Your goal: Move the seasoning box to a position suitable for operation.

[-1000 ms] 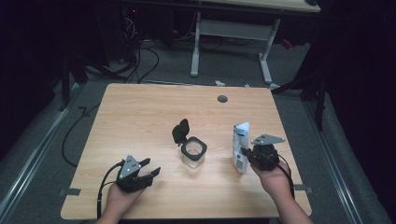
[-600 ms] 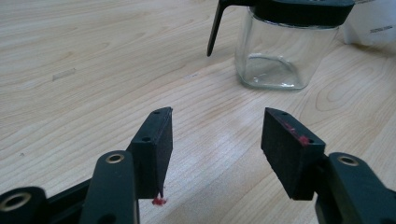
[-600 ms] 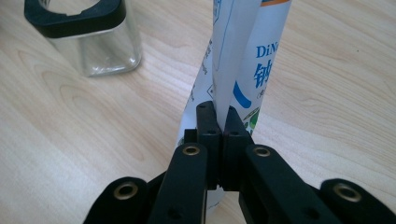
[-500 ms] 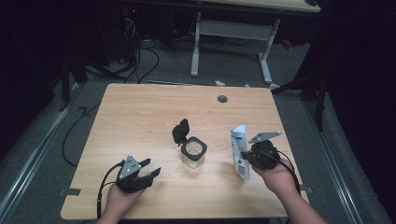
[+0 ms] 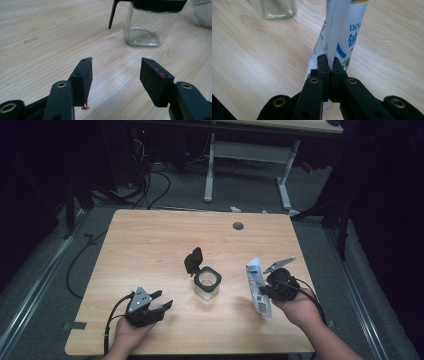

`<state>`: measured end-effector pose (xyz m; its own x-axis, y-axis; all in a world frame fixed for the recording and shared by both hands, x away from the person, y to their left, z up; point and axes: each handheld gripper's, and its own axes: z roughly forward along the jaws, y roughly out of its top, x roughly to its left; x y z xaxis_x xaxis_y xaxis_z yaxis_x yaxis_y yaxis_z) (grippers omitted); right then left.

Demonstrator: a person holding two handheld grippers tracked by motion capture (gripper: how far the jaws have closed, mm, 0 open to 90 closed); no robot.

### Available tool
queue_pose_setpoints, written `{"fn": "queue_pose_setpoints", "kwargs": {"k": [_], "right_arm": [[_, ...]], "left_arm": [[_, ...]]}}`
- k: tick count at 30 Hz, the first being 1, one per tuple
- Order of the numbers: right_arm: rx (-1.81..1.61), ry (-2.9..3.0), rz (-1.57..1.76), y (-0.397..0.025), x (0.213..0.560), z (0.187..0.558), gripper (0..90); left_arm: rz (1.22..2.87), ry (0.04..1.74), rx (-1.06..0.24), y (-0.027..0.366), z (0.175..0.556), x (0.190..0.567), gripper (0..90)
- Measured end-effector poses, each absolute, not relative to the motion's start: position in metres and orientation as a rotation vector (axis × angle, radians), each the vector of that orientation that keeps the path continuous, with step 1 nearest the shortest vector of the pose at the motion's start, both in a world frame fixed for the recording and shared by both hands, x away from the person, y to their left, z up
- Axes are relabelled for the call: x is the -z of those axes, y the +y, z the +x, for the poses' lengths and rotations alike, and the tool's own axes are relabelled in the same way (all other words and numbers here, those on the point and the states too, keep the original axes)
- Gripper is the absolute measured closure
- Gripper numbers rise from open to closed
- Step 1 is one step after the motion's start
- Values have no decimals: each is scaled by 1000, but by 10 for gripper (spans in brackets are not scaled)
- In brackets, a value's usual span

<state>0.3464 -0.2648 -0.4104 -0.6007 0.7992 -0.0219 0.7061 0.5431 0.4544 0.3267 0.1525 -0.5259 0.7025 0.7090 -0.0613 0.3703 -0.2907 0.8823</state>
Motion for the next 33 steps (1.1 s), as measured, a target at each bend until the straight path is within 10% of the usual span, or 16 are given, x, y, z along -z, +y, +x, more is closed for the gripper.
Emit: {"fn": "queue_pose_setpoints", "kwargs": {"k": [33], "right_arm": [[-365, 2744, 1286, -255, 403, 354, 898]], "left_arm": [[1896, 777, -412, 144, 321, 521, 434]]}}
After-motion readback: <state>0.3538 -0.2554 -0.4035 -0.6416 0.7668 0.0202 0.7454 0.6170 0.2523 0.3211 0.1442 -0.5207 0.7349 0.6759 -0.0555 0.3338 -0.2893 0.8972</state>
